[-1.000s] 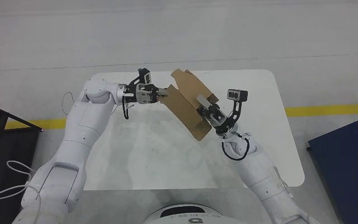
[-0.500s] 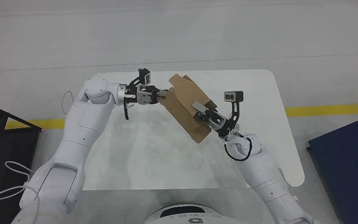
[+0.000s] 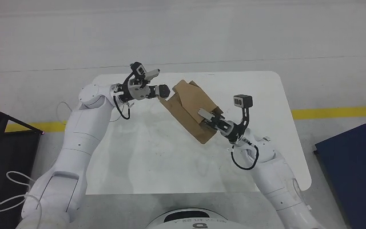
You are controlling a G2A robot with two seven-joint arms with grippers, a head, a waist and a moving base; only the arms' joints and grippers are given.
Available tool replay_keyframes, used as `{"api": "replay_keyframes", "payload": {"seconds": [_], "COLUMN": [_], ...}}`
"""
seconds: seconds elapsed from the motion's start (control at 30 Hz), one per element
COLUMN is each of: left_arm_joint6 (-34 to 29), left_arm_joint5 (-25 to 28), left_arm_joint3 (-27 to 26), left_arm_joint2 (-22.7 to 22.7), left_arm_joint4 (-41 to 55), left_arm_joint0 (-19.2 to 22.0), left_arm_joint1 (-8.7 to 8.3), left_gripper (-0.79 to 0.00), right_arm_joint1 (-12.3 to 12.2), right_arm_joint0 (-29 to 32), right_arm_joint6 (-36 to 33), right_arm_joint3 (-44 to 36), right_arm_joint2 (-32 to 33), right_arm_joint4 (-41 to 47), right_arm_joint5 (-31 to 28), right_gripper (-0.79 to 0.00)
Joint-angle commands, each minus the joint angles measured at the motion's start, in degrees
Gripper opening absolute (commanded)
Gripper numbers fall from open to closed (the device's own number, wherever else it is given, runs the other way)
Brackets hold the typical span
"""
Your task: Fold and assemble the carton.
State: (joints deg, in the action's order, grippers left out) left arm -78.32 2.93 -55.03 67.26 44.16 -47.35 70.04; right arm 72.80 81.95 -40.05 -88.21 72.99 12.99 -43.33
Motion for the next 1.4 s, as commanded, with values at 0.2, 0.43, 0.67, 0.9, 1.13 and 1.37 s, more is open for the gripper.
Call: {"api": "replay_keyframes", "payload": {"seconds": [0.2, 0.43, 0.67, 0.9, 1.13, 1.37], "left_arm_joint6": [-0.1, -0.1, -0.1, -0.1, -0.1, -0.1], "left_arm_joint5": [0.1, 0.1, 0.1, 0.1, 0.1, 0.1], "left_arm_joint3": [0.0, 0.0, 0.0, 0.0, 0.0, 0.0], "left_arm_joint2": [0.1, 0.1, 0.1, 0.1, 0.1, 0.1], "left_arm_joint4": [0.2, 0.2, 0.2, 0.2, 0.2, 0.2], "left_arm_joint0": [0.0, 0.0, 0.0, 0.0, 0.0, 0.0], "left_arm_joint1": [0.0, 0.0, 0.0, 0.0, 0.0, 0.0], "left_gripper": [0.0, 0.0, 0.0, 0.0, 0.0, 0.0], "right_arm_joint1": [0.0, 0.0, -0.5, -2.7, -3.6, -3.6], "right_arm_joint0": [0.0, 0.0, -1.0, -6.9, -11.1, -11.1], "right_arm_joint6": [0.2, 0.2, -1.5, -17.7, -20.9, -20.9], "right_arm_joint3": [-0.1, -0.1, -1.6, -4.9, -4.4, -4.4], "right_arm_joint2": [0.1, 0.1, 1.6, 6.9, 9.5, 9.5], "right_arm_joint4": [-0.3, -0.3, -1.9, -2.1, 0.0, 0.0], "right_arm_joint5": [0.3, 0.3, 2.6, 10.0, 9.3, 9.3], "right_gripper": [-0.785, -0.785, -0.785, -0.785, -0.785, -0.785]}}
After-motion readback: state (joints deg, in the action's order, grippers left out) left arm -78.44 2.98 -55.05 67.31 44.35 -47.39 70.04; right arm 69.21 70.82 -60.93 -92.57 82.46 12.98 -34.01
